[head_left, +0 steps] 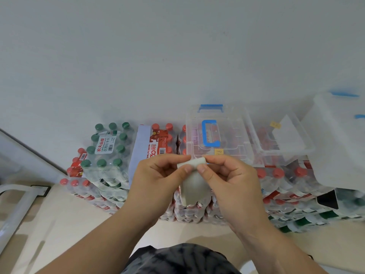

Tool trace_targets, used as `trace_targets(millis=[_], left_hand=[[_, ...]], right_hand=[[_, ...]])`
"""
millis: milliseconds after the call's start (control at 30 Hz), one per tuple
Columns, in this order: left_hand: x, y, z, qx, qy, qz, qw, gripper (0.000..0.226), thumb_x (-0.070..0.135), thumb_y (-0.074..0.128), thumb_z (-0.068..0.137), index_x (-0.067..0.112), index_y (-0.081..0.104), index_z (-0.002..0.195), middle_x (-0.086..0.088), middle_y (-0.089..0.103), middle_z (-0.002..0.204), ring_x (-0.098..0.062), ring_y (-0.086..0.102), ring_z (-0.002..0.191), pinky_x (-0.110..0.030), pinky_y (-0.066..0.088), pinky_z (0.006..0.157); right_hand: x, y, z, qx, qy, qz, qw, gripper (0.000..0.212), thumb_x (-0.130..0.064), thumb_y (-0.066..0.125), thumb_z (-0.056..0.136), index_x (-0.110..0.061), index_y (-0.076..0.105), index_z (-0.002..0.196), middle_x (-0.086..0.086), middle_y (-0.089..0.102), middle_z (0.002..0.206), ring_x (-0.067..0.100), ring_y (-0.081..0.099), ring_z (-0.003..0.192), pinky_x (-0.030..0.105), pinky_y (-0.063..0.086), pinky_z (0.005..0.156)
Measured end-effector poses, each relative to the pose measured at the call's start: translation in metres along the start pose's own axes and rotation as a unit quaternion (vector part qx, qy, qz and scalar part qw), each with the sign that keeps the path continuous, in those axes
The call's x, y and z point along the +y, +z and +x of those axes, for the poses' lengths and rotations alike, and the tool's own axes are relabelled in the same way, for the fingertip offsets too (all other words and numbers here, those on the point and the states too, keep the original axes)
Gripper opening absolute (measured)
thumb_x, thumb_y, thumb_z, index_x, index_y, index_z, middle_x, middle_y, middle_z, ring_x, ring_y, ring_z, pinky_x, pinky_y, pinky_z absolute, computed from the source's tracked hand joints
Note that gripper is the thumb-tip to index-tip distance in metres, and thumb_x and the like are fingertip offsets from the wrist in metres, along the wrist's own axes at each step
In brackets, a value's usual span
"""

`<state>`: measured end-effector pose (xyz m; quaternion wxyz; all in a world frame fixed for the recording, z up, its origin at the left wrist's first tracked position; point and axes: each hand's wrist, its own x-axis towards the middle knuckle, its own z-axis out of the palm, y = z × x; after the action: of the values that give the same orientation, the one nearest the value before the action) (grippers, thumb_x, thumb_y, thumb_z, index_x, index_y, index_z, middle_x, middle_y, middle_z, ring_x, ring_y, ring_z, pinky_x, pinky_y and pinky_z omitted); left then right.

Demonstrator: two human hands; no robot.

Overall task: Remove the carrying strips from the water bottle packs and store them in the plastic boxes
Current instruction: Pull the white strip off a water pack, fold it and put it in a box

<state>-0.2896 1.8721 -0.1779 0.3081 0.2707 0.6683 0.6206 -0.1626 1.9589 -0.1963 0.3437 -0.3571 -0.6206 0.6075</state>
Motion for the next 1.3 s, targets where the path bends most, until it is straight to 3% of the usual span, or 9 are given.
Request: trace_targets(millis=[133,233,367,500,600,700,800,1167,1300], left_hand=[[0.004,0.001,-0.002,0.005,0.011,0.006,1.0,0.019,0.006,0.077,0.077,0.023,0.079,0.085,-0.008,0.076,0.08,-0.013,0.07,0.073,-0.028,0.06,0.068],[0.002,0.004,-0.001,0.022,0.024,0.016,0.999,0.018,0.009,0.08,0.074,0.024,0.08,0.085,-0.022,0.071,0.083,-0.024,0.065,0.073,-0.04,0.059,0.067],[-0.001,0.009,0.0,0.052,0.045,0.039,0.997,0.018,0.009,0.082,0.075,0.024,0.08,0.085,-0.018,0.071,0.077,-0.024,0.062,0.065,-0.028,0.056,0.06],[0.002,0.01,0.001,0.068,0.026,0.022,0.997,0.009,0.015,0.079,0.078,0.022,0.08,0.085,-0.003,0.076,0.08,-0.025,0.071,0.077,-0.034,0.061,0.068],[0.004,0.011,0.002,0.049,0.013,0.002,0.999,0.008,0.01,0.074,0.083,0.016,0.08,0.084,0.0,0.076,0.076,-0.012,0.068,0.066,-0.023,0.053,0.057],[0.006,0.011,0.001,0.038,-0.006,-0.033,0.999,0.008,0.006,0.07,0.087,0.006,0.078,0.086,0.0,0.073,0.068,-0.007,0.063,0.056,-0.017,0.048,0.051],[0.006,0.006,0.002,0.036,-0.026,-0.06,0.997,0.01,0.006,0.068,0.088,0.005,0.077,0.084,-0.001,0.072,0.065,-0.01,0.064,0.055,-0.019,0.049,0.05],[0.01,0.002,0.001,0.041,-0.056,-0.123,0.99,0.011,0.002,0.064,0.089,0.004,0.074,0.084,0.004,0.069,0.059,-0.003,0.057,0.047,-0.015,0.044,0.045],[0.009,-0.003,0.005,0.059,-0.059,-0.155,0.984,0.01,0.004,0.065,0.088,0.003,0.073,0.083,0.003,0.067,0.058,-0.005,0.054,0.047,-0.016,0.043,0.044]], right_hand=[[-0.003,-0.002,-0.002,0.006,-0.021,-0.011,1.0,0.026,-0.043,0.071,0.078,-0.029,0.077,0.099,-0.004,0.079,0.085,0.016,0.075,0.083,0.039,0.063,0.076],[-0.001,0.001,-0.002,0.025,-0.012,0.009,1.0,0.016,-0.034,0.076,0.08,-0.031,0.072,0.095,-0.004,0.079,0.08,0.014,0.076,0.077,0.035,0.062,0.072],[0.002,0.005,-0.005,0.058,-0.021,0.02,0.998,0.015,-0.017,0.078,0.083,-0.03,0.073,0.082,-0.008,0.078,0.079,0.009,0.074,0.075,0.024,0.057,0.068],[0.0,0.003,-0.004,0.002,0.026,0.057,0.998,0.034,-0.008,0.076,0.086,-0.034,0.067,0.107,0.003,0.076,0.077,0.013,0.072,0.077,0.026,0.055,0.075],[0.0,-0.001,-0.001,-0.029,0.046,0.063,0.997,0.051,-0.006,0.078,0.083,-0.038,0.063,0.12,0.015,0.068,0.075,0.021,0.066,0.073,0.033,0.058,0.078],[-0.003,-0.003,0.002,-0.039,0.051,0.052,0.997,0.054,-0.008,0.081,0.081,-0.04,0.063,0.121,0.008,0.063,0.067,0.02,0.062,0.068,0.04,0.059,0.08],[-0.005,-0.003,0.003,-0.051,0.048,0.035,0.997,0.054,-0.009,0.083,0.079,-0.04,0.064,0.118,0.004,0.059,0.064,0.021,0.058,0.064,0.044,0.059,0.079],[-0.01,0.008,0.007,-0.044,0.057,0.003,0.997,0.045,-0.014,0.088,0.072,-0.034,0.069,0.107,-0.001,0.052,0.062,0.013,0.054,0.059,0.031,0.054,0.065],[-0.011,0.008,0.008,-0.067,0.079,0.026,0.994,0.032,-0.015,0.079,0.083,-0.027,0.073,0.112,0.008,0.073,0.078,0.017,0.071,0.077,0.034,0.059,0.077]])
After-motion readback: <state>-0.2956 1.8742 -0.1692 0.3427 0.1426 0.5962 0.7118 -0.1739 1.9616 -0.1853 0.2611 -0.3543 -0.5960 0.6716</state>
